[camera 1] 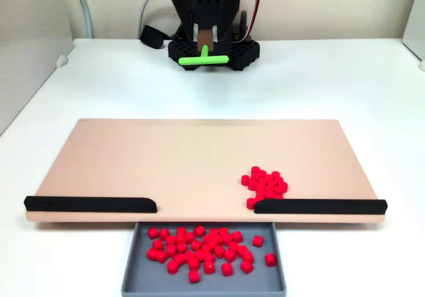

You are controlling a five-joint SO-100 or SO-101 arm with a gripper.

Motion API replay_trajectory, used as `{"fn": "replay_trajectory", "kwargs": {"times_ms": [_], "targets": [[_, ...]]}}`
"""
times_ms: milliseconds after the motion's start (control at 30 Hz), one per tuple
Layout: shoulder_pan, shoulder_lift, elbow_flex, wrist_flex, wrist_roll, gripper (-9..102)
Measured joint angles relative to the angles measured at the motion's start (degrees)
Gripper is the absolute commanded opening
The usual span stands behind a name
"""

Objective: Push granules from right to the grey container

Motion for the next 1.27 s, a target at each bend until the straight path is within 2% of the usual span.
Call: {"fn": "replay_trajectory", "kwargs": {"times_ms": [1267], "targets": [[-0.8,-1.3,0.0,0.0,1.6,0]]}}
